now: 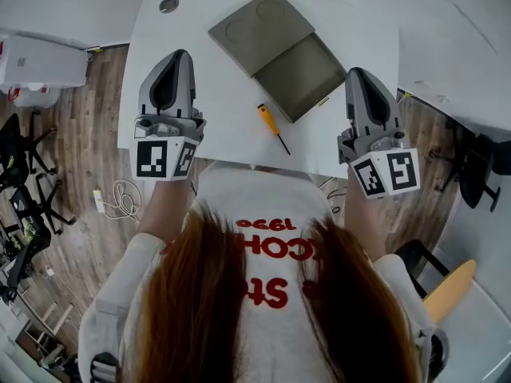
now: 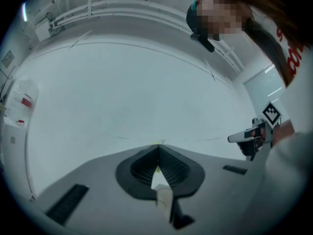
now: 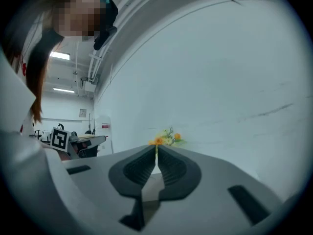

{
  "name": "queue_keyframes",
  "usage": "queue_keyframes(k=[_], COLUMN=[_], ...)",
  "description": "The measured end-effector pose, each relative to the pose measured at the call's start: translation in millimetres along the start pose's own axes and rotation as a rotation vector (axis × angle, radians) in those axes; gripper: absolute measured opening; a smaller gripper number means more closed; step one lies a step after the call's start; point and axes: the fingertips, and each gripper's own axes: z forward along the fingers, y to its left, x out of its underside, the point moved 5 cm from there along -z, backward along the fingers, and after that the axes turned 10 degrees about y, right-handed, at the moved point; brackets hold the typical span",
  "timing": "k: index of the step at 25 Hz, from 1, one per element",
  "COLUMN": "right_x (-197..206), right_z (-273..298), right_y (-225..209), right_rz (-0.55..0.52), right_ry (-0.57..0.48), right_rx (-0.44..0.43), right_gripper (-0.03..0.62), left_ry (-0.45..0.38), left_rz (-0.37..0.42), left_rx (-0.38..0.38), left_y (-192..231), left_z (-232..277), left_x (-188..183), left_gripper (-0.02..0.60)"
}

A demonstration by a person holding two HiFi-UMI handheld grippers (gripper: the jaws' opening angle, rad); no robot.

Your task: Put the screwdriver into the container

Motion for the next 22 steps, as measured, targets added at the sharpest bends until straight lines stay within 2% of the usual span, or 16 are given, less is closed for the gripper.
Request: queue_keyframes(k=[5, 7, 11, 13, 22], right_x=[50.0, 72.5, 117.8, 140.0, 212.0], right_z=[31.2, 39.8, 55.9, 62.1, 76.6], right_y=[24.2, 30.1, 52.4, 64.7, 103.8], right_rz=[0.073, 0.090, 0.081, 0.080, 0.032], right_ry=[0.199, 0.284, 0.451, 0.526, 0.779], right_rx=[-0.067, -0.068, -0.090, -0.093, -0.095], right_gripper=[0.092, 0.095, 0.104, 0.146, 0.195], left_ry=[0.056, 0.079, 0.120, 0.140, 0.211], left_rz=[0.007, 0.003, -0.010, -0.010, -0.028], left_rx=[0.045, 0.064, 0.094, 0.100, 0.142], left_y=[2.8, 4.7, 9.8, 11.9, 17.8], left_z=[12.1, 17.1, 23.6, 23.8, 18.0], left_x=[19.6, 28.1, 43.9, 50.3, 70.2], left_gripper=[0.006, 0.006, 0.006, 0.006, 0.006])
